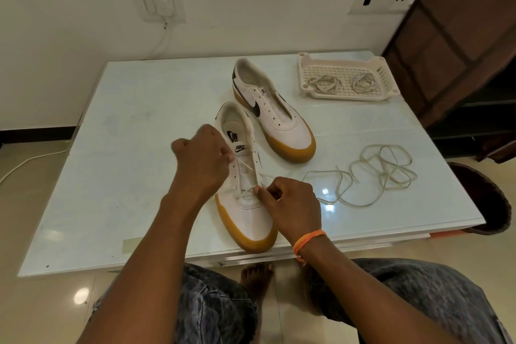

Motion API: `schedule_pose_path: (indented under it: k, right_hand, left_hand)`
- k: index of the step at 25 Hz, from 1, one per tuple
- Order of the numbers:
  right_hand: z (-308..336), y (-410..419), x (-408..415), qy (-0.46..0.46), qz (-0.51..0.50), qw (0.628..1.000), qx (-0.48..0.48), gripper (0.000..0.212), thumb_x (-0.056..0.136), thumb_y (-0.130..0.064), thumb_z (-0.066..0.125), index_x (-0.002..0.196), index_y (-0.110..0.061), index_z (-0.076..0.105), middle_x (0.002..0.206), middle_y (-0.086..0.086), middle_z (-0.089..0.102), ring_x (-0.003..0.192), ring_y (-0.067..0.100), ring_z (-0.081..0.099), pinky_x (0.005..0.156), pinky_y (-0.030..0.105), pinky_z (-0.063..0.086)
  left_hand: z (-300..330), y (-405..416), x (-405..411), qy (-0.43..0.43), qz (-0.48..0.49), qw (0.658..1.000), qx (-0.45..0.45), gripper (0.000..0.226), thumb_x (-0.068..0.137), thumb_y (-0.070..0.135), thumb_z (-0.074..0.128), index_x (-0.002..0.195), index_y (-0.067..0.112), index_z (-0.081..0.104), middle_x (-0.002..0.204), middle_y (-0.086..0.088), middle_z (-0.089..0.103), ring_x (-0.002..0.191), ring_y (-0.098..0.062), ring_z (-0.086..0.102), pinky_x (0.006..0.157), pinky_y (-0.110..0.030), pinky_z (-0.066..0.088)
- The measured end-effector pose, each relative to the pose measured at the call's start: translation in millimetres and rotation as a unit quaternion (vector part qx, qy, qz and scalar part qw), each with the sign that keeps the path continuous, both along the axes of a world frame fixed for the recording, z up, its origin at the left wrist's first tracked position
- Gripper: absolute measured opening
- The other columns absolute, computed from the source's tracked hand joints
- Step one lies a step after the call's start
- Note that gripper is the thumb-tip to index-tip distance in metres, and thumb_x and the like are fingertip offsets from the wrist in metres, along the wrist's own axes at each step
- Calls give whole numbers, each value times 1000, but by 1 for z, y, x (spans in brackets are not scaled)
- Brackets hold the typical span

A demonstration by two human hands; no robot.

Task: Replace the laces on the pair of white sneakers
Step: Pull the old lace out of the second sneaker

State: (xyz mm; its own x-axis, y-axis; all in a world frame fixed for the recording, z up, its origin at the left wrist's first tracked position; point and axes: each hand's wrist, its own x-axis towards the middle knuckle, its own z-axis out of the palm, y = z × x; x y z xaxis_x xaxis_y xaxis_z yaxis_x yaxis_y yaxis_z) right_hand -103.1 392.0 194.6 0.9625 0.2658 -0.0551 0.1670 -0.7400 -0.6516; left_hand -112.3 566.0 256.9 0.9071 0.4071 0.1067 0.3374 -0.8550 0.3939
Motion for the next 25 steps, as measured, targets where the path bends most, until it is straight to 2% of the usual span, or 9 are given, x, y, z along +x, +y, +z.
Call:
schedule_pose_path:
  k: [3,5,8,11,13,15,18,22,25]
  right_hand:
    - [0,0,0,2,1,1000,5,33,87,-56,60,75,-25,63,72,-6,65,66,9,60,68,27,54]
    - [0,1,0,3,-3,1000,8,33,87,-55,61,75,-24,63,71,-6,65,66,9,59,68,27,54]
    - [1,1,1,5,-5,1000,9,32,87,-55,62,74,-25,63,70,-7,65,66,9,59,67,26,53]
    - [0,1,1,0,-3,1000,3,32,87,-56,61,76,-26,64,72,-7,65,67,9,60,66,24,52]
    - [0,1,1,-4,-4,1000,1,33,87,-56,61,77,-25,65,73,-7,66,67,9,60,66,24,52]
    - [-1,1,1,-3,-2,1000,-2,33,87,-57,60,78,-25,65,74,-6,66,67,9,60,66,25,53]
    - [-1,0,1,5,0,1000,2,32,88,-56,59,75,-27,61,71,-8,64,66,8,59,66,24,52]
    - [1,1,1,6,-3,1000,2,32,87,-55,61,71,-27,60,67,-9,61,63,8,58,64,25,51]
    - [1,0,3,12,-5,1000,16,32,85,-54,64,71,-26,61,66,-10,61,63,8,58,62,23,50]
  left_hand:
    - [4,32,-12,-18,155,987,28,14,84,10,66,75,19,70,86,11,53,73,-10,43,78,-34,19]
    - [2,37,-15,40,164,985,44,14,83,13,68,95,17,72,104,1,56,82,-19,51,80,-36,24]
    - [-3,15,-9,45,20,999,10,47,78,18,70,123,30,60,131,0,39,119,-23,42,94,-40,25]
    - [-12,-18,0,70,-129,986,74,28,86,34,67,114,37,66,130,9,44,124,-20,32,96,-41,23]
    - [-17,-22,6,90,-125,983,101,17,90,34,65,105,35,71,126,11,51,121,-19,34,92,-38,23]
    - [-12,-16,6,60,-97,992,50,9,89,30,68,95,30,74,120,10,54,116,-15,42,90,-36,22]
    - [-3,6,-4,7,-12,1000,-14,4,87,22,71,83,24,70,111,9,46,98,-8,45,87,-31,18]
    - [-8,43,-13,127,131,983,33,7,88,18,65,81,16,68,96,1,63,74,-15,46,78,-36,24]
    - [-14,42,-14,201,169,964,41,5,87,18,62,90,13,62,86,-2,56,64,-13,39,82,-37,26]
